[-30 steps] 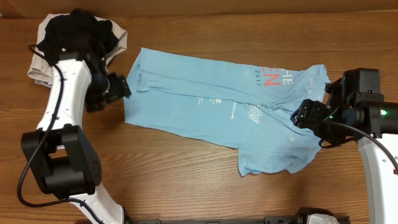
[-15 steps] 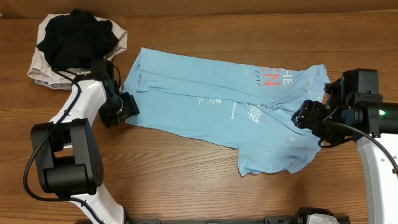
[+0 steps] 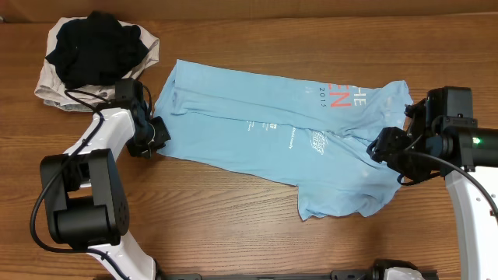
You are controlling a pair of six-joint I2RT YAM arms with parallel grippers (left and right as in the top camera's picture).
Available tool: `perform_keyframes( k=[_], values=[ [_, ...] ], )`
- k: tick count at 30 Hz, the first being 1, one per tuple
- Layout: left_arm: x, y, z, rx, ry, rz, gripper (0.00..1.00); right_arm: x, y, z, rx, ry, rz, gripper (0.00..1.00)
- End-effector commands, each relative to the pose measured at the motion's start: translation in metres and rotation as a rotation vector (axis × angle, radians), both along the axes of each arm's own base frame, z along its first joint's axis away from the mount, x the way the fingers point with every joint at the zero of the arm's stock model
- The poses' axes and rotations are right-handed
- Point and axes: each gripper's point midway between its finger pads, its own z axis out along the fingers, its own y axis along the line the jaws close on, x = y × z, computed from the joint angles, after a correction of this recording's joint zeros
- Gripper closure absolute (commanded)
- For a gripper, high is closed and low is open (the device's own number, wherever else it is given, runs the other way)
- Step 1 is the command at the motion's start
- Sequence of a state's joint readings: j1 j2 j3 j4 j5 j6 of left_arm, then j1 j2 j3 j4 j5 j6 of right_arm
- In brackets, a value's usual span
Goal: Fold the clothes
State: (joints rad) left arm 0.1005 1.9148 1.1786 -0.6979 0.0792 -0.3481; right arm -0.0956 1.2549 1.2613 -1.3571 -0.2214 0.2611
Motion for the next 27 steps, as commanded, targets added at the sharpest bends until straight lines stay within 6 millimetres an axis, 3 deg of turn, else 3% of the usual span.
perform_keyframes(
  k=[1,8,14,20,27],
  values=[
    [-0.015,-0.001,-0.011,-0.005,0.049,0.01,0.96,-0.003,0.001,-0.002,-0.001,0.01,0.003,0.46],
    [-0.016,-0.001,-0.008,-0.008,0.061,0.01,0.96,-0.012,0.003,-0.014,0.019,0.074,-0.05,0.55],
    [-0.012,-0.001,0.007,-0.009,0.076,0.009,0.96,-0.032,0.023,-0.058,0.047,0.202,-0.106,0.61],
    [-0.007,-0.001,0.01,-0.01,0.058,0.009,0.96,-0.056,0.053,-0.101,0.043,0.31,-0.181,0.61],
    [-0.002,0.0,0.01,-0.012,0.043,0.048,0.96,-0.078,0.053,-0.135,-0.097,0.351,-0.303,0.51]
  ],
)
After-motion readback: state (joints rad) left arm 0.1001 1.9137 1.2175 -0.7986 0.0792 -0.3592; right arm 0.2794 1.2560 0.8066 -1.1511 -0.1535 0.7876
